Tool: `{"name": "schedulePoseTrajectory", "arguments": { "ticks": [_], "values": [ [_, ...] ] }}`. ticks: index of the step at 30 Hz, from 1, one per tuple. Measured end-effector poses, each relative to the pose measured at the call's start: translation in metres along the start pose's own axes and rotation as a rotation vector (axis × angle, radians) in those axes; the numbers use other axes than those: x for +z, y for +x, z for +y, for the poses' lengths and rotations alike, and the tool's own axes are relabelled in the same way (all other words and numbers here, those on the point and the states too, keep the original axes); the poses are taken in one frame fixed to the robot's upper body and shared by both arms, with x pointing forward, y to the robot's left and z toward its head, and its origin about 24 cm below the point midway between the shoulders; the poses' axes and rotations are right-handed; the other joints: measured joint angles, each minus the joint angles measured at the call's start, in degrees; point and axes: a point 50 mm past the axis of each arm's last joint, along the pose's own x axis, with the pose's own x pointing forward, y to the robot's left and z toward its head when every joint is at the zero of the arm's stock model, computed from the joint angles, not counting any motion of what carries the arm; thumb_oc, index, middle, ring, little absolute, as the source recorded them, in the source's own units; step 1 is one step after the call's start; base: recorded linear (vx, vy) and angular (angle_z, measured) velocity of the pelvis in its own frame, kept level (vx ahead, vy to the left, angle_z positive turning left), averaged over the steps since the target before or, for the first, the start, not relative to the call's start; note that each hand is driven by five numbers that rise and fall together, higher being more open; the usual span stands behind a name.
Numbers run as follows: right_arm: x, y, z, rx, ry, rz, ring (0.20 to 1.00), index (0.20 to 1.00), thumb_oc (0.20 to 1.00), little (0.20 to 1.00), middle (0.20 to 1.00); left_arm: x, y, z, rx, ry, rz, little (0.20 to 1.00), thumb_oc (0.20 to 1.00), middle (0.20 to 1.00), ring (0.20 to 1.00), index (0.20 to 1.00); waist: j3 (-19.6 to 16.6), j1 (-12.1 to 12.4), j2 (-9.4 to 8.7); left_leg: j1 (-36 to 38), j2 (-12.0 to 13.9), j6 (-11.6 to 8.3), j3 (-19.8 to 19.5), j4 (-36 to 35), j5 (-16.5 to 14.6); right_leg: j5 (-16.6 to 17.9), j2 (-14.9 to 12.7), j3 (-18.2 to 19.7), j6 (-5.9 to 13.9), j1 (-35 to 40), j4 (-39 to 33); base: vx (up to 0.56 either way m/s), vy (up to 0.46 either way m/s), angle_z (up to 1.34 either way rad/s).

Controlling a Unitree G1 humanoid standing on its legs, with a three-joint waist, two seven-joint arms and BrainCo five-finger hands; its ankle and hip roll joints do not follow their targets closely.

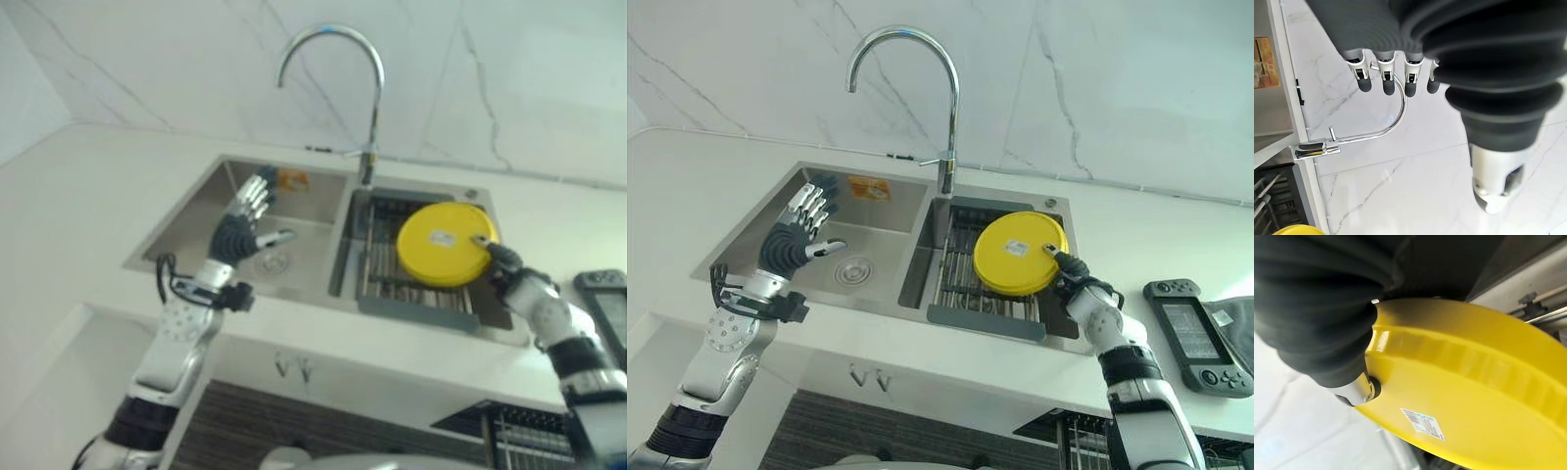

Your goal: Place the dishes in the dishwasher.

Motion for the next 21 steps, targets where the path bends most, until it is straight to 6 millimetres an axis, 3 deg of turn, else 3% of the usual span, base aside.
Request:
{"name": "schedulePoseTrajectory", "arguments": {
  "ticks": [3,7,12,14,16,17,19,20,21],
  "values": [
    [0.004,-0.007,0.008,0.063,-0.01,-0.036,0.2,0.2,0.2,0.2,0.2,0.0,-0.001,0.0,-0.007,0.0,0.003,1.0,1.0,1.0,1.0,1.0,0.0,-0.7,0.0,-0.13,0.44,-0.1,0.08,0.0,0.06,-0.17,0.47,0.06,-0.26,-0.05,0.01,-0.02,-0.161,-0.01],
    [0.014,-0.033,0.026,0.223,-0.031,-0.133,0.2,0.2,0.2,0.2,0.2,-0.006,-0.017,0.009,0.017,0.01,0.045,1.0,1.0,1.0,1.0,1.0,-0.01,-1.69,0.36,-0.36,1.13,-0.4,0.59,0.0,-0.05,-0.37,0.9,0.23,-0.57,-0.58,0.0,0.01,-0.103,-0.04],
    [0.027,-0.055,0.019,0.256,-0.015,-0.258,0.2,0.2,0.2,0.2,0.2,-0.011,-0.031,0.014,0.048,0.009,0.072,1.0,1.0,1.0,1.0,1.0,-0.08,-3.19,1.54,-0.76,0.95,-0.47,0.9,0.02,-0.07,-0.16,1.05,0.63,-0.76,-1.33,0.33,-0.13,0.078,-0.06],
    [0.03,-0.063,0.024,0.298,0.012,-0.303,0.2,0.2,0.2,0.2,0.2,-0.011,-0.037,0.014,0.116,-0.033,0.036,1.0,1.0,1.0,1.0,1.0,-0.1,-3.3,2.4,-0.97,0.36,-0.42,1.8,0.05,-0.05,0.48,1.0,3.05,-0.8,-2.76,0.34,-0.31,0.244,-0.51],
    [0.028,-0.064,0.025,0.306,0.017,-0.309,0.2,0.2,0.2,0.2,0.2,-0.006,-0.033,0.014,0.121,0.01,-0.006,1.0,1.0,1.0,1.0,1.0,1.06,-2.96,0.14,-3.97,-1.39,-0.28,-0.07,6.94,-0.57,1.25,-0.93,6.17,-0.83,-4.38,0.32,-0.27,0.345,-0.73],
    [0.031,-0.07,0.025,0.314,0.001,-0.327,0.2,0.2,0.2,0.2,0.2,-0.005,-0.033,0.013,0.119,0.025,-0.02,1.0,1.0,1.0,1.0,1.0,1.15,-3.24,-0.08,-5.65,-1.98,0.75,-3.48,9.19,-2.43,2.01,-1.79,7.1,-0.73,-4.73,0.35,-0.23,0.425,-0.58],
    [0.03,-0.075,0.027,0.318,0.027,-0.378,0.2,0.2,0.2,0.2,0.2,-0.003,-0.033,0.014,0.119,0.054,-0.035,1.0,1.0,1.0,1.0,1.0,1.47,-6.15,1.38,-3.27,-2.15,0.94,-3.46,3.96,-3.3,3.36,-1.5,9.2,0.62,-6.2,0.39,-0.2,0.359,-0.56],
    [0.024,-0.078,0.024,0.286,0.048,-0.4,0.2,0.2,0.2,0.2,0.2,-0.001,-0.033,0.017,0.122,0.072,-0.047,1.0,1.0,1.0,1.0,1.0,1.94,-7.68,0.8,-2.41,-4.27,1.8,-2.03,0.99,-2.06,4.07,-3.42,10.4,2.24,-6.96,0.44,-0.21,0.361,-0.7],
    [0.016,-0.084,0.004,0.203,0.012,-0.389,0.2,0.2,0.2,0.2,0.2,0.001,-0.033,0.02,0.123,0.087,-0.05,1.0,1.0,1.0,1.0,1.0,2.61,-9.38,-1.34,-1.58,-7.18,3.36,-0.85,0.04,-1.14,3.4,-6.13,11.72,3.34,-7.83,0.42,-0.31,0.478,-0.66]
  ]
}}
